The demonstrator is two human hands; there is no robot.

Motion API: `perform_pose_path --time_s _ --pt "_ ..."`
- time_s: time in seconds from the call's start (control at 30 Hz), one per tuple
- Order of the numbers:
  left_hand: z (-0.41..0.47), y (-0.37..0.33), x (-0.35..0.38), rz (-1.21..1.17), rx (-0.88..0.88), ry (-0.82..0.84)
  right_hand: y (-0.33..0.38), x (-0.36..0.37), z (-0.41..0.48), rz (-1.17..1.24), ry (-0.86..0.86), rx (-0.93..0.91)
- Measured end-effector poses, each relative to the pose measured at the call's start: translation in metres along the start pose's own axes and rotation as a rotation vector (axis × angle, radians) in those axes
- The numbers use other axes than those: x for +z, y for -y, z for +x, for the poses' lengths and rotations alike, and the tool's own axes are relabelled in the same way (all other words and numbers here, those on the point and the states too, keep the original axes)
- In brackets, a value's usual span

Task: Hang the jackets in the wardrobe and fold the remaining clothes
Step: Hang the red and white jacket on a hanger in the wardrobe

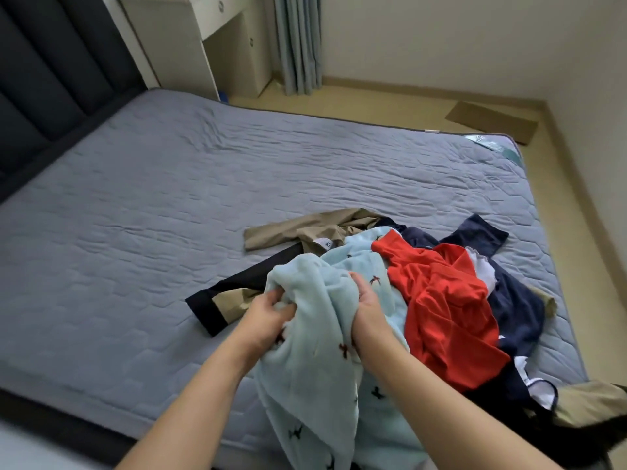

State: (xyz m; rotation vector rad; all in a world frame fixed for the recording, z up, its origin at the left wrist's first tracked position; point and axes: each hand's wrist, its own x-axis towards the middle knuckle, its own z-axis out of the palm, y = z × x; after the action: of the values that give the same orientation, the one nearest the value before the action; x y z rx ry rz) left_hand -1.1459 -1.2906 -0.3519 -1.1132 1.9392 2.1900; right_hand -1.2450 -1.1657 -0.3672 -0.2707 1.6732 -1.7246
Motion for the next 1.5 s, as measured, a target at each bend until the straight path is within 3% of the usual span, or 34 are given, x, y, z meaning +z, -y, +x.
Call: perform_pose_path --time_s 0.1,0.27,0.43,0.57,0.63,0.67,0.77,0.87,1.03,1.27,1.5 --pt "-0.007 -0.006 -0.016 0.010 0.045 -0.161 0.000 0.006 -0.005 -0.221 0.088 -0.029" --pt "-0.030 -0.050 -0.079 -0.092 0.231 -0.605 0.000 0.033 -0.005 -0.429 0.416 0.368" --pt "-0.065 -0.100 -0.156 -0.026 0.423 -1.036 0.018 0.152 0.006 -0.162 0.489 0.253" --pt "-0.091 -0.139 -0.205 0.103 0.624 -1.377 0.054 0.227 0.007 -0.035 0.654 0.148" --pt "-0.085 -0.133 -0.217 0.232 0.591 -1.449 0.059 0.241 0.004 -0.053 0.699 0.131" --pt "-0.078 -0.120 -0.220 0.329 0.480 -1.457 0.055 0.240 0.003 -0.083 0.688 0.133" --pt "-0.051 -0.069 -0.212 0.550 0.075 -1.242 0.024 0.203 0.002 -0.188 0.548 0.190" --pt "-0.031 -0.020 -0.183 0.625 -0.076 -0.998 -0.012 0.137 0.003 -0.266 0.398 0.268" --pt "0.003 0.025 -0.106 0.718 -0.088 -0.671 -0.047 0.030 -0.004 -0.348 0.168 0.363" --pt "0.054 0.060 0.035 0.778 -0.025 -0.181 -0.068 -0.111 -0.013 -0.704 -0.190 0.316" --pt "0.094 0.073 0.137 0.960 0.121 0.021 -0.093 -0.205 -0.017 -1.054 -0.197 0.375"
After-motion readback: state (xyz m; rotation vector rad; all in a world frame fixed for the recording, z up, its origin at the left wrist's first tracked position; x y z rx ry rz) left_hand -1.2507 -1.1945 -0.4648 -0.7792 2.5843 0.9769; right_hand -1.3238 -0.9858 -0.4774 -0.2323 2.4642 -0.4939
